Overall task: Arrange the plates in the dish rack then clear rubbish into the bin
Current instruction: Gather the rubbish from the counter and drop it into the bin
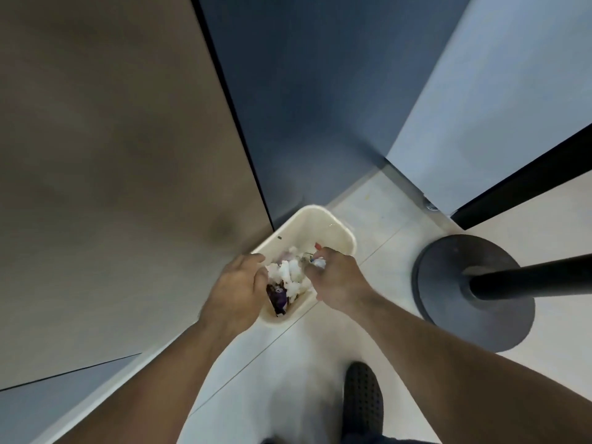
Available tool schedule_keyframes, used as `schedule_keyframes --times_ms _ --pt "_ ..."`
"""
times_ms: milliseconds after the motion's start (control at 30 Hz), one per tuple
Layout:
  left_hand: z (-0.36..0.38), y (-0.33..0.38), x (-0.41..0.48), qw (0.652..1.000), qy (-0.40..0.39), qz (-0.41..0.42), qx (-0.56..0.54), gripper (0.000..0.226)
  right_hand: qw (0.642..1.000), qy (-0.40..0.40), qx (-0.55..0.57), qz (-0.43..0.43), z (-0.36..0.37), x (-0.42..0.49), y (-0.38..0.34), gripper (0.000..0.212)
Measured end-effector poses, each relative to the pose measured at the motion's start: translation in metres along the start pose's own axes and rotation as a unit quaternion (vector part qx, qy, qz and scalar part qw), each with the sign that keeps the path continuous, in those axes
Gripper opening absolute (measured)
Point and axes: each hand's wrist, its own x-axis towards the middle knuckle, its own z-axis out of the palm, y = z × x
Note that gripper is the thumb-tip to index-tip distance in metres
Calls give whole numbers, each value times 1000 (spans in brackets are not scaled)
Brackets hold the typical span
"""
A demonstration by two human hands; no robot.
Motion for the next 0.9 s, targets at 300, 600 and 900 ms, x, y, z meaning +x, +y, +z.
schedule_keyframes --times_ms 300,600,900 --pt "-48 13 -37 999 32 -1 -15 33 996 -13 87 26 -12 -3 -24 59" --pt "-172 106 -97 997 43 59 -15 25 993 14 70 -98 -94 -120 -89 26" --pt "-356 210 -174 984 91 151 35 39 952 97 -90 -277 -200 -287 -222 42"
